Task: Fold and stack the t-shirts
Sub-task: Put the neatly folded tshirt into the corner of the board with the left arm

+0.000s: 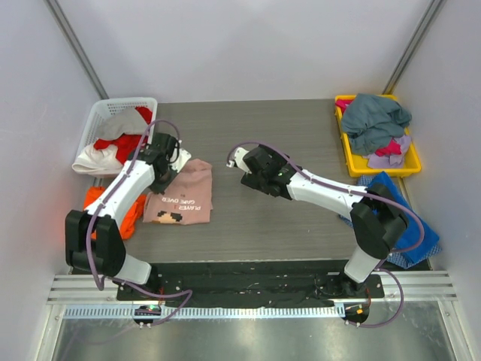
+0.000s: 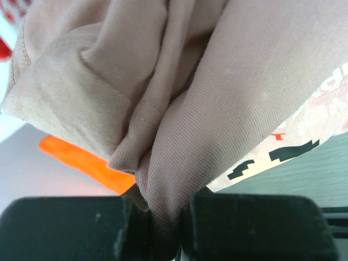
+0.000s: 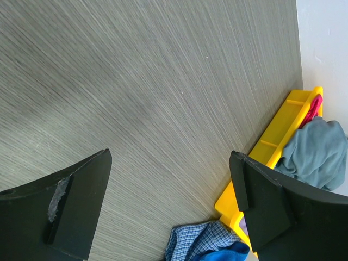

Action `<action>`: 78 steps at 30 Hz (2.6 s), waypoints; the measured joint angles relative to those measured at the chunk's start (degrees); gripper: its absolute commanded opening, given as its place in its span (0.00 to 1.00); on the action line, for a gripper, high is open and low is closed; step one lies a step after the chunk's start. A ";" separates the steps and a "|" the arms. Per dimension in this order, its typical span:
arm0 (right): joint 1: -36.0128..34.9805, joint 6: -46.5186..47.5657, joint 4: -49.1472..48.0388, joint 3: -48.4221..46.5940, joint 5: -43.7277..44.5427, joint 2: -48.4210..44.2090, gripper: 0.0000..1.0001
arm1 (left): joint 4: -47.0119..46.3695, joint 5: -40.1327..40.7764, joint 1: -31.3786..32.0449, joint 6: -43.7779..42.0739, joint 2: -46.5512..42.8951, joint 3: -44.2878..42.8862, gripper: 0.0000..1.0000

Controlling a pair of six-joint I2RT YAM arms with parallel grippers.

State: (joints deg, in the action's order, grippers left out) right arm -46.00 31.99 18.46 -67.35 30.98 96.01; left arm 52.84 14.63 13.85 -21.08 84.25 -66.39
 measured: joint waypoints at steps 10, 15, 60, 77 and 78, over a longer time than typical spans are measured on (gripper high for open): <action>0.00 -0.04 0.02 0.94 -0.04 -0.02 0.97 | 2.32 4.22 -9.38 -8.04 -8.46 4.85 0.00; 0.00 -0.04 0.00 0.94 -0.04 -0.02 0.97 | 4.15 6.21 -11.06 -11.58 -13.62 5.05 0.00; 0.00 -0.46 -0.02 0.94 -0.13 1.53 0.97 | 2.47 -13.20 -58.93 -38.53 -3.52 -4.00 0.00; 0.00 -0.44 0.24 0.74 -0.13 1.55 0.97 | -9.53 -9.73 -64.81 -40.87 9.35 -2.67 0.00; 0.00 -0.44 0.31 0.68 -0.13 1.55 0.97 | -9.68 -9.73 -64.81 -40.81 9.57 -2.67 0.03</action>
State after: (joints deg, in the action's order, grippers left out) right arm -46.00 31.55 18.76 -66.67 30.85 97.56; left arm 43.16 4.91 -50.96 -61.89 93.82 -69.06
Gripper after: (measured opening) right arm 0.969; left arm 0.051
